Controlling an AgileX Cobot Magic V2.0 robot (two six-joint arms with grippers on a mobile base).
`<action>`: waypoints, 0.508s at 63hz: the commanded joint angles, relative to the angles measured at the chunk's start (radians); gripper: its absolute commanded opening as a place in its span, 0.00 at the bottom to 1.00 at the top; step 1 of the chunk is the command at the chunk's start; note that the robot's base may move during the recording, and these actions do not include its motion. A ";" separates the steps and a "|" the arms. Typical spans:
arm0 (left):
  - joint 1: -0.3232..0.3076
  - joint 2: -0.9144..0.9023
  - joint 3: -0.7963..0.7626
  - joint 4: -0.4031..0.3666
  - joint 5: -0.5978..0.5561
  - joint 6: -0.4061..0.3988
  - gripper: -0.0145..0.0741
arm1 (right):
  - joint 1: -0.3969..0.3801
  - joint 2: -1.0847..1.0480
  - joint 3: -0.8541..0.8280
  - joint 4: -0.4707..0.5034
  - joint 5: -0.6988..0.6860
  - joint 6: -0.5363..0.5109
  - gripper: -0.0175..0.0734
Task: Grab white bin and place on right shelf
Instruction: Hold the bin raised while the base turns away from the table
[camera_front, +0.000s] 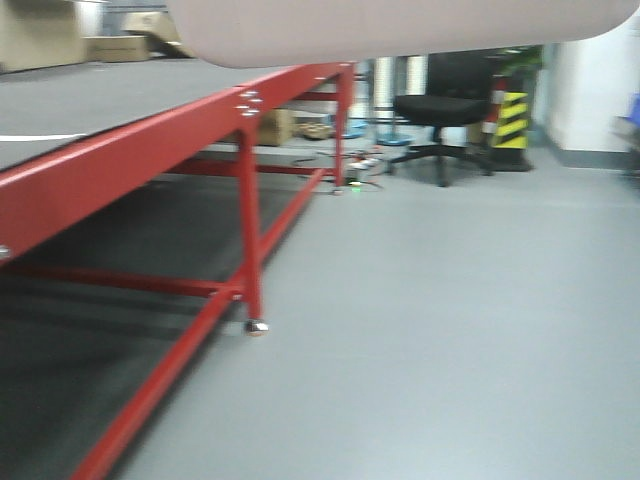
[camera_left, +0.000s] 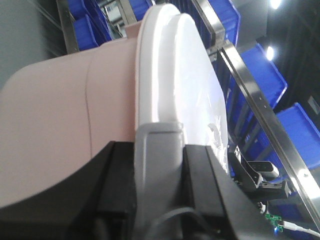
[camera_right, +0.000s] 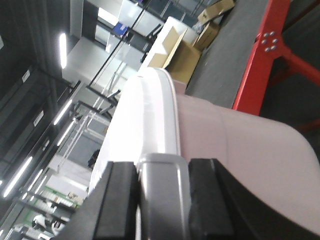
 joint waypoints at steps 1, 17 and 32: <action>-0.046 -0.043 -0.046 -0.162 0.221 0.020 0.02 | 0.034 -0.033 -0.040 0.068 0.189 0.000 0.26; -0.046 -0.043 -0.046 -0.162 0.221 0.020 0.02 | 0.034 -0.033 -0.040 0.068 0.189 0.000 0.26; -0.046 -0.043 -0.046 -0.162 0.221 0.020 0.02 | 0.034 -0.033 -0.040 0.068 0.189 0.000 0.26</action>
